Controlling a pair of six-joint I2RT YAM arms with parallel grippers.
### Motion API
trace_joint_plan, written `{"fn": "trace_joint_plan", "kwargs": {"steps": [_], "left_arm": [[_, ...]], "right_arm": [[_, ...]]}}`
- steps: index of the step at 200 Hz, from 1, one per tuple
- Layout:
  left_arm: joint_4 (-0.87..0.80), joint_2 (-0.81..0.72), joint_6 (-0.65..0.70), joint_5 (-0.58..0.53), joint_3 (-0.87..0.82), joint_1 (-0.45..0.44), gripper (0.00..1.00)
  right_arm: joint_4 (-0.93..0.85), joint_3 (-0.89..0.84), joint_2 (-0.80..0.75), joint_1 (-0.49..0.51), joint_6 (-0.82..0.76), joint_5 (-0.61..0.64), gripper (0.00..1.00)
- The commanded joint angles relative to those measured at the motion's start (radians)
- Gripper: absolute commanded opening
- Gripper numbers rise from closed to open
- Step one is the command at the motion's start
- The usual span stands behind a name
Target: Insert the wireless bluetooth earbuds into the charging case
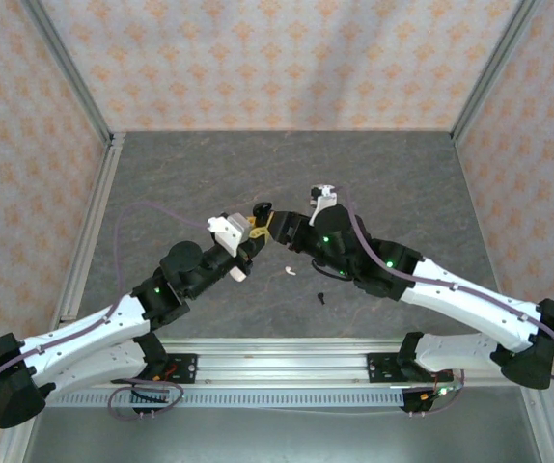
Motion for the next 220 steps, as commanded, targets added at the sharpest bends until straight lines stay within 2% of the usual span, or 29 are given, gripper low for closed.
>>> {"fn": "trace_joint_plan", "kwargs": {"steps": [1, 26, 43, 89, 130, 178, 220], "left_arm": [[0.043, -0.015, -0.008, 0.024, 0.031, 0.000, 0.00], [0.033, -0.014, -0.007, 0.049, 0.030, 0.001, 0.00], [0.027, -0.015, -0.009, 0.072, 0.029, 0.001, 0.00], [0.016, -0.018, -0.010, 0.145, 0.029, -0.001, 0.00], [0.005, -0.018, -0.007, 0.163, 0.030, 0.000, 0.00], [-0.015, -0.019, 0.002, 0.178, 0.038, 0.000, 0.00], [-0.031, -0.021, 0.010, 0.186, 0.042, -0.001, 0.00]], "right_arm": [[-0.125, 0.084, -0.047, -0.002, -0.041, 0.001, 0.52], [-0.196, 0.138, -0.057, -0.014, -0.077, -0.027, 0.52], [-0.244, 0.178, -0.056, -0.038, -0.096, -0.070, 0.49], [-0.352, 0.247, -0.025, -0.090, -0.155, -0.140, 0.24], [-0.344, 0.260, 0.042, -0.091, -0.144, -0.263, 0.12], [-0.360, 0.291, 0.127, -0.091, -0.146, -0.334, 0.10], [-0.410, 0.349, 0.157, -0.091, -0.185, -0.305, 0.17]]}}
